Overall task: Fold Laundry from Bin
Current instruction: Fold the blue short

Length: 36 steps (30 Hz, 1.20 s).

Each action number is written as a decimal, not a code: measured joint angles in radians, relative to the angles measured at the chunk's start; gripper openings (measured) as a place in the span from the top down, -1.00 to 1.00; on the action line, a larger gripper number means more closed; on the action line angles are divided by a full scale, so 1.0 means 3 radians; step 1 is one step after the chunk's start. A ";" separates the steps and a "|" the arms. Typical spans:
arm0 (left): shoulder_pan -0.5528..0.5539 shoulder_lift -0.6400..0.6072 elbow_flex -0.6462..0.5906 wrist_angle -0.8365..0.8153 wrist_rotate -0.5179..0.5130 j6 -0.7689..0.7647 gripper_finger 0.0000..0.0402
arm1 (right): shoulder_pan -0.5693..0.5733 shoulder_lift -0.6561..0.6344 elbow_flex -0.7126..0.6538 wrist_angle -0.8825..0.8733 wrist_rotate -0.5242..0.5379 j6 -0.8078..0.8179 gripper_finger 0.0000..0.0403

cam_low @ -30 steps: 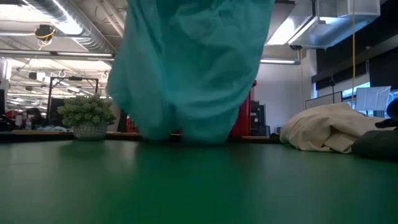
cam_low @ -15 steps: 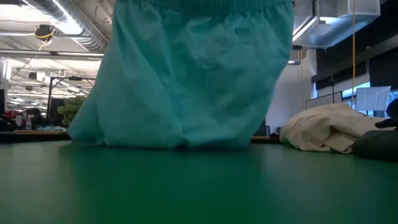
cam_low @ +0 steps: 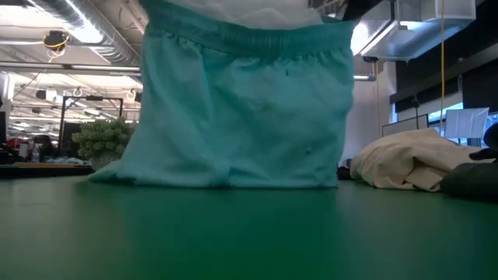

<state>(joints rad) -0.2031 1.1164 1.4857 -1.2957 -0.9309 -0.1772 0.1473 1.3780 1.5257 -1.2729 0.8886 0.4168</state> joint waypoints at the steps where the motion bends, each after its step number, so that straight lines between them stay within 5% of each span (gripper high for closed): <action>1: 0.0035 0.0004 0.0000 0.0000 -0.0169 0.0004 1.00 | -0.0036 -0.0027 0.0000 0.0114 0.0023 -0.0106 1.00; 6: 0.0051 0.0010 0.0000 0.0074 -0.0824 0.0431 1.00 | -0.0106 -0.0243 0.0000 0.0683 0.0031 -0.0685 1.00; 13: 0.0113 0.0015 0.0020 0.0498 -0.0875 0.1075 1.00 | -0.0098 -0.0548 0.0007 0.0966 0.0205 -0.0997 1.00; 21: -0.0159 0.0209 0.0022 0.0538 -0.1334 0.1440 1.00 | 0.0204 -0.0507 -0.0160 0.0801 0.0229 -0.0884 1.00; 26: -0.0533 0.0416 0.0023 0.0434 -0.0792 0.0951 1.00 | 0.0566 -0.0508 -0.0561 0.0817 0.0029 -0.0504 1.00; 29: -0.0830 0.0648 -0.0065 0.0245 -0.0771 0.0532 1.00 | 0.0804 -0.0507 -0.0976 0.0949 -0.0098 -0.0162 1.00; 36: -0.1303 0.1264 -0.0643 0.0220 -0.0474 -0.0448 1.00 | 0.1200 -0.0494 -0.2136 0.2255 -0.0635 0.0103 1.00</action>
<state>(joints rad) -0.5939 1.4956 1.2926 -1.2297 -1.0731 -0.3117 0.5073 1.2297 0.8850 -0.5963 0.6980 0.4476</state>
